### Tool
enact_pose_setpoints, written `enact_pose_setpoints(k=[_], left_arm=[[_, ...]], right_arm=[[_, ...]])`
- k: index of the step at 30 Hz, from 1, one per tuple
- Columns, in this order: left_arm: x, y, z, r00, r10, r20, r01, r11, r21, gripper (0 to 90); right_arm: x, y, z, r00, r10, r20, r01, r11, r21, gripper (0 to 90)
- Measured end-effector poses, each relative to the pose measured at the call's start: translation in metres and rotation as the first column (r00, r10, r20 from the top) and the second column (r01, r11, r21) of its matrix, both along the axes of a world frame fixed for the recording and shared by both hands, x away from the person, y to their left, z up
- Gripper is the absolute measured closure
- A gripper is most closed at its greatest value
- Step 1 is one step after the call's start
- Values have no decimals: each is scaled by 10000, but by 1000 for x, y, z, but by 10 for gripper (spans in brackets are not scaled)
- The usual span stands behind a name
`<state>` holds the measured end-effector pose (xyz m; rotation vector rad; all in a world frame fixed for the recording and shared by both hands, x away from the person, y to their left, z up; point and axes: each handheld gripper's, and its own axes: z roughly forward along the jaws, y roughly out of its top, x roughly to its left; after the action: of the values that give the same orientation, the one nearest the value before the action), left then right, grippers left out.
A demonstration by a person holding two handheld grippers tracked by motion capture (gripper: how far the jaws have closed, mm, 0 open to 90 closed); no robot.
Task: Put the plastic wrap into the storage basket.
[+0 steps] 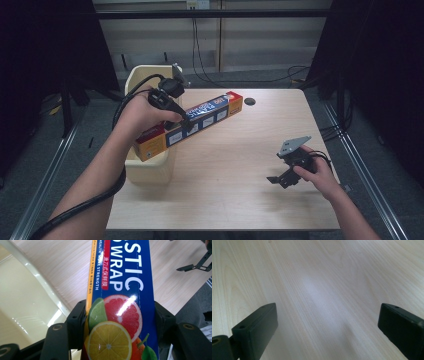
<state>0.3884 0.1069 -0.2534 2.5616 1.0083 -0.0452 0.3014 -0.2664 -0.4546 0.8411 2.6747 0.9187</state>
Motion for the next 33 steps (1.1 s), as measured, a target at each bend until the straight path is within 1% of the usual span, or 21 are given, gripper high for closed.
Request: enact_pose_setpoints(k=[1, 2, 3, 5, 6, 8, 9, 10, 14, 15, 17, 19, 21, 23, 24, 25, 26, 27, 28, 29, 33], left_arm=[[0, 1, 1, 9999, 100, 80, -100, 9999, -16, 407], [0, 2, 2, 9999, 88, 109, -89, 9999, 79, 407], [-1, 2, 4, 9998, 183, 108, -184, 9998, 97, 407], [0, 6, 5, 9995, 323, 73, -323, 9995, -17, 407], [-1, 7, 7, 9994, 319, 124, -319, 9995, 7, 407], [-1, 10, 10, 9982, 588, 107, -587, 9983, -48, 407], [-2, 11, 11, 9975, 683, 206, -681, 9976, -99, 407], [-2, 13, 13, 9977, 654, 188, -655, 9978, 39, 407], [-3, 20, 17, 9950, 940, 326, -939, 9956, -47, 407], [-3, 20, 17, 9950, 940, 326, -939, 9956, -47, 407], [-3, 26, 21, 9930, 1156, 246, -1155, 9933, -54, 407], [-4, 28, 23, 9912, 1274, 361, -1277, 9918, 54, 407], [-3, 31, 24, 9895, 1409, 328, -1407, 9900, -70, 407], [-3, 33, 26, 9885, 1471, 354, -1473, 9891, 34, 407], [-3, 35, 27, 9877, 1522, 356, -1523, 9883, -1, 407], [-3, 35, 27, 9836, 1748, 436, -1747, 9846, -68, 407], [-2, 37, 29, 9857, 1627, 443, -1634, 9865, 123, 408], [-2, 38, 29, 9831, 1778, 439, -1779, 9840, -5, 407], [-2, 39, 30, 9818, 1843, 465, -1844, 9828, -9, 408], [-2, 41, 31, 9828, 1792, 453, -1799, 9836, 130, 407], [-1, 47, 35, 9797, 1961, 417, -1969, 9803, 169, 408]], right_arm=[[0, 0, 0, 10000, 64, -74, -64, 10000, -3, 27], [0, 0, -1, 9999, 156, -50, -156, 9999, 1, 26], [0, 1, -1, 9999, 121, -41, -121, 9999, -33, 25], [-1, 1, -1, 10000, 16, -24, -16, 9999, -114, 27], [-1, 1, -1, 10000, -7, -28, 7, 9999, -144, 26], [-1, 1, -1, 10000, 25, -25, -25, 9999, -158, 27], [0, 1, -2, 9998, 182, -109, -183, 9998, -39, 27], [-1, 1, -2, 9998, 179, -101, -180, 9998, -53, 27], [-3, 1, 0, 9999, 111, -53, -112, 9999, -101, 27], [-3, 0, 0, 9998, 180, -82, -181, 9998, -7, 27], [-3, 0, 1, 10000, 80, -4, -80, 10000, -45, 26], [-3, 0, 1, 10000, 66, 19, -66, 10000, -25, 27], [-3, -1, 2, 10000, 79, 14, -79, 10000, 22, 27], [-4, -1, 2, 10000, 55, 13, -55, 10000, 42, 27], [-4, -1, 3, 10000, 45, 1, -45, 10000, 35, 27], [-4, -1, 3, 10000, 40, 64, -40, 10000, -4, 27], [-4, -1, 3, 10000, 61, 49, -61, 10000, 31, 27], [-5, -1, 3, 10000, 35, 34, -36, 10000, 37, 26], [-5, -1, 3, 10000, 27, 31, -27, 10000, 39, 26], [-5, -1, 4, 10000, 11, 39, -11, 10000, 38, 26], [-4, -1, 4, 10000, 87, 30, -88, 9999, 110, 26]])
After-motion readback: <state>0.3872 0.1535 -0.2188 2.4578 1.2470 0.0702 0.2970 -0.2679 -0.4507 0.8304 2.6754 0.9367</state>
